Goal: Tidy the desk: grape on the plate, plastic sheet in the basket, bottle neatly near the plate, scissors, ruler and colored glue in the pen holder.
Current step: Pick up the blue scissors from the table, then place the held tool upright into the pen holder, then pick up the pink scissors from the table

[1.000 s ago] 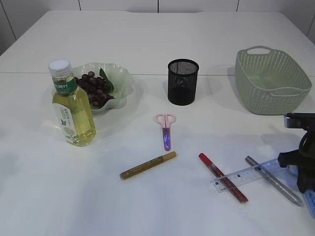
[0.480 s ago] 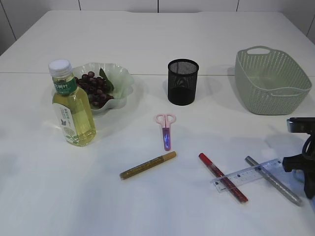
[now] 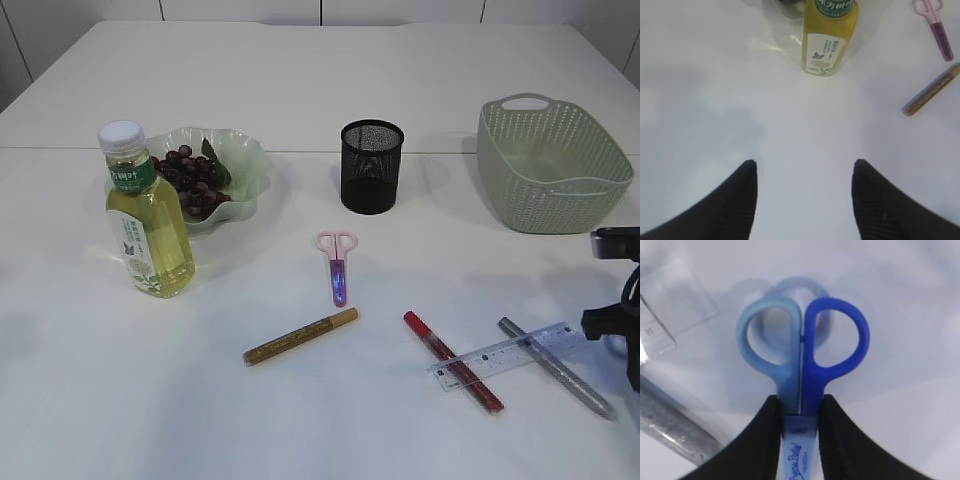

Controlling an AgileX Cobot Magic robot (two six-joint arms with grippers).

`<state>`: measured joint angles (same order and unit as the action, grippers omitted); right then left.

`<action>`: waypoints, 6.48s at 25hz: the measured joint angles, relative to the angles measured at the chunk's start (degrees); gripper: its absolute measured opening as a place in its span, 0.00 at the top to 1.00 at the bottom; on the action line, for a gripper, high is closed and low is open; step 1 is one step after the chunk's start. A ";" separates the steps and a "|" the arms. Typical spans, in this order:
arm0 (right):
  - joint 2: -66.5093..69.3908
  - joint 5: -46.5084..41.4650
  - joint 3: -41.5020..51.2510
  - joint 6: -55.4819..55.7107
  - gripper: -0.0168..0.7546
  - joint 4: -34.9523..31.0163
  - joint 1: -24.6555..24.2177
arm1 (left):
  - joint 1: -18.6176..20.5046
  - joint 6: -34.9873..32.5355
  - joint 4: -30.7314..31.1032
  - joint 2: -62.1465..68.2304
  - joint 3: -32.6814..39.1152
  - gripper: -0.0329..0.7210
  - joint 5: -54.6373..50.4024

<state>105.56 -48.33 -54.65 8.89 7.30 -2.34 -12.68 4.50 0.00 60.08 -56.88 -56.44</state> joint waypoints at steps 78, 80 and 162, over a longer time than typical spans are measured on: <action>21.85 42.00 -46.84 -36.47 0.71 -36.19 17.52 | 0.00 0.00 3.40 0.78 0.00 0.38 1.55; 21.92 42.21 -46.84 -36.47 0.71 -36.30 17.63 | 0.00 0.00 3.40 0.78 0.00 0.38 1.55; 6.15 -22.71 -53.59 2.00 0.44 -20.06 21.53 | 0.00 0.00 1.50 0.78 0.00 0.38 -14.42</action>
<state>111.71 -71.05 -108.24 10.88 -12.76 19.19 -12.68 4.50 1.50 60.86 -56.88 -70.86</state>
